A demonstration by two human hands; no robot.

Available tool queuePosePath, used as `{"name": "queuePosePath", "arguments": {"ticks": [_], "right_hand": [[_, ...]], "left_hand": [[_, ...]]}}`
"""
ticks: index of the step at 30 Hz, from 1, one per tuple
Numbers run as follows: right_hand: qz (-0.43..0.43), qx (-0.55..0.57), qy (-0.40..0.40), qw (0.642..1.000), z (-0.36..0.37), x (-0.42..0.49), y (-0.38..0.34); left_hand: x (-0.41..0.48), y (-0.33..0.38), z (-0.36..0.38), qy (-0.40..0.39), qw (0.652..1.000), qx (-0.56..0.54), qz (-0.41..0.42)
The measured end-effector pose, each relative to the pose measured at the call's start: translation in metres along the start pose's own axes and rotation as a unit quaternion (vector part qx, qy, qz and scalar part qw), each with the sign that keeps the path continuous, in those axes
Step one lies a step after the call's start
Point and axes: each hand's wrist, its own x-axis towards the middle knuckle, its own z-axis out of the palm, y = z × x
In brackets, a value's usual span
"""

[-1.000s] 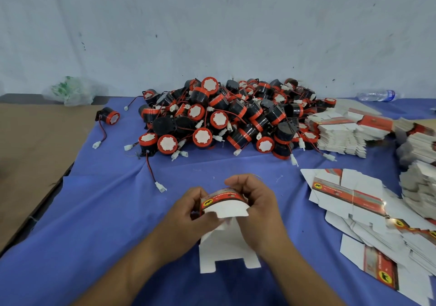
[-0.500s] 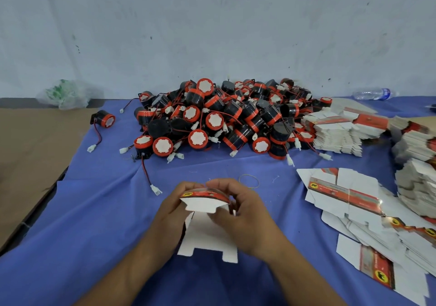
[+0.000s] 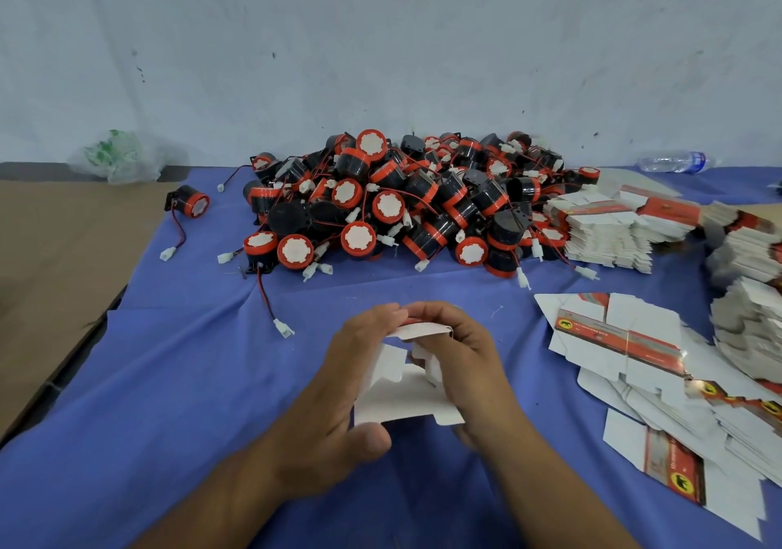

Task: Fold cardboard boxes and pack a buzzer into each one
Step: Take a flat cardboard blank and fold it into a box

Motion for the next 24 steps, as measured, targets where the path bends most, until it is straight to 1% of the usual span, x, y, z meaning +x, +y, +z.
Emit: {"name": "queuePosePath", "arguments": {"ticks": [1,3,4,5,7,9,10,12,14,15,16,17,18,20,21,23,24], "right_hand": [[0.005,0.023,0.002,1.0,0.004,-0.001,-0.001],[0.028,0.058,0.016,0.998,0.01,-0.002,-0.002],[0.028,0.046,0.012,0.998,0.008,0.0,0.001],[0.028,0.02,0.01,0.999,0.006,0.002,0.003],[0.028,-0.017,0.005,0.999,0.003,0.001,0.005],[0.015,-0.049,-0.003,0.999,0.003,0.0,0.006],[0.006,-0.066,-0.014,0.998,0.003,0.0,0.008],[-0.029,-0.087,-0.076,0.993,0.007,-0.002,0.006],[-0.036,-0.078,-0.142,0.986,0.007,-0.004,0.007],[-0.035,-0.074,-0.159,0.984,0.006,-0.004,0.007],[-0.036,-0.066,-0.165,0.983,0.006,-0.004,0.007],[-0.034,-0.05,-0.155,0.986,0.006,-0.004,0.006],[-0.03,-0.032,-0.135,0.99,0.006,-0.002,0.007],[-0.011,-0.006,-0.079,0.997,0.004,0.002,0.009],[-0.002,0.013,-0.053,0.999,0.003,0.004,0.01],[0.011,0.05,-0.024,0.998,-0.001,0.007,0.014],[0.013,0.059,-0.017,0.998,-0.002,0.007,0.015]], "left_hand": [[0.003,0.003,0.001,0.006,1.0,-0.011,-0.013],[0.008,0.009,0.002,0.049,0.993,-0.07,-0.078],[0.009,0.01,0.001,0.07,0.986,-0.1,-0.112],[0.008,0.01,0.0,0.079,0.982,-0.114,-0.126],[0.005,0.007,-0.002,0.088,0.982,-0.106,-0.132],[0.003,0.002,-0.004,0.131,0.975,-0.104,-0.144],[0.005,0.0,-0.005,0.154,0.971,-0.106,-0.148],[0.006,-0.003,-0.006,0.193,0.959,-0.129,-0.161],[0.008,-0.007,-0.008,0.221,0.942,-0.169,-0.185],[0.008,-0.01,-0.01,0.226,0.937,-0.183,-0.192],[0.008,-0.012,-0.011,0.222,0.935,-0.192,-0.199],[0.006,-0.014,-0.011,0.211,0.938,-0.189,-0.198],[0.003,-0.016,-0.01,0.193,0.949,-0.165,-0.186],[-0.001,-0.016,-0.007,0.137,0.979,-0.076,-0.13],[0.002,-0.015,-0.004,0.116,0.988,-0.04,-0.096],[0.006,-0.01,0.003,0.064,0.997,-0.016,-0.05],[0.009,-0.007,0.004,0.046,0.996,-0.034,-0.061]]}}
